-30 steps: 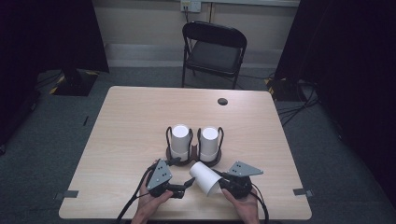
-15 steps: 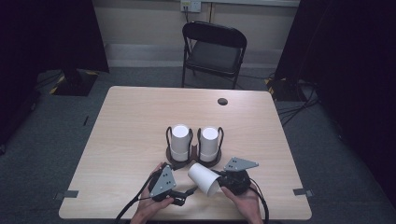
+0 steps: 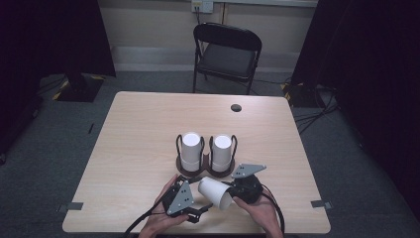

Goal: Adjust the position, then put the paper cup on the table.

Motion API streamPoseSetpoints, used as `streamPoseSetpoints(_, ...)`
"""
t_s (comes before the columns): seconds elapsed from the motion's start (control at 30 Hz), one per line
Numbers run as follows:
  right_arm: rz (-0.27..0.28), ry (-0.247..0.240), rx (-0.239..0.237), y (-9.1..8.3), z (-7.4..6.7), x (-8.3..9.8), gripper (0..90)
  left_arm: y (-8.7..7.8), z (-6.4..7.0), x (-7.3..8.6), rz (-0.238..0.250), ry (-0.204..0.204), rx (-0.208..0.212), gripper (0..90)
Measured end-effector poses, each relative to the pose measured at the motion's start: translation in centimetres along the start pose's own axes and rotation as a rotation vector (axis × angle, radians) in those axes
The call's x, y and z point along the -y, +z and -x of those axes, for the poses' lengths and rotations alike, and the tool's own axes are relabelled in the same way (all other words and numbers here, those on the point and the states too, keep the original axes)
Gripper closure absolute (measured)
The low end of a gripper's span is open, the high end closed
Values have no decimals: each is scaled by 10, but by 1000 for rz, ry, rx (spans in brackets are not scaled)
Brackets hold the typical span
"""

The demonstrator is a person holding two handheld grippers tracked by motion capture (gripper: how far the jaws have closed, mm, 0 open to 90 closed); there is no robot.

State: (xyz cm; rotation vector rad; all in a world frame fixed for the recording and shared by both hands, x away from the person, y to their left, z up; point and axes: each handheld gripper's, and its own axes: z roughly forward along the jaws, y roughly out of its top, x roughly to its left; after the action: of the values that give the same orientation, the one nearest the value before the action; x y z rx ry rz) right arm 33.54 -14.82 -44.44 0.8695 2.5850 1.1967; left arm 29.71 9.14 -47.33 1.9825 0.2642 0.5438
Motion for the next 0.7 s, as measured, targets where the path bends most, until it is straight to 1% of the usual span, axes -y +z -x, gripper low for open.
streamPoseSetpoints(0.03, -6, 2, 0, 1, 1, -1, 877, 1, 0, 0, -3, 12, 4, 155)
streamPoseSetpoints(0.17, -18, 2, -6, 2, 1, -2, 877, 1, 0, 0, -7, 13, 5, 153)
streamPoseSetpoints(0.27, -24, 8, -14, 3, 2, -2, 877, 0, -1, 1, -17, 24, 1, 152)
streamPoseSetpoints(0.3, -28, 8, -21, 3, 3, -3, 877, 0, -1, 1, -17, 35, 0, 154)
streamPoseSetpoints(0.37, -33, 10, -25, 4, 3, -3, 877, 1, 0, 1, -35, 50, -7, 152)
streamPoseSetpoints(0.4, -33, 10, -25, 4, 3, -3, 877, 2, -1, 0, -41, 58, 1, 152)
streamPoseSetpoints(0.47, -44, 14, -29, 5, 3, -4, 877, 4, 0, 0, -46, 73, 2, 155)
streamPoseSetpoints(0.5, -47, 14, -32, 5, 4, -4, 877, 4, 1, -1, -58, 84, 2, 151)
streamPoseSetpoints(0.57, -50, 12, -32, 6, 4, -5, 877, 5, 2, -2, -59, 90, -4, 147)
streamPoseSetpoints(0.67, -54, 24, -27, 7, 5, -7, 876, 5, 3, -4, -70, 123, -17, 152)
streamPoseSetpoints(0.7, -54, 24, -27, 7, 5, -7, 876, 6, 3, -5, -70, 128, -18, 152)
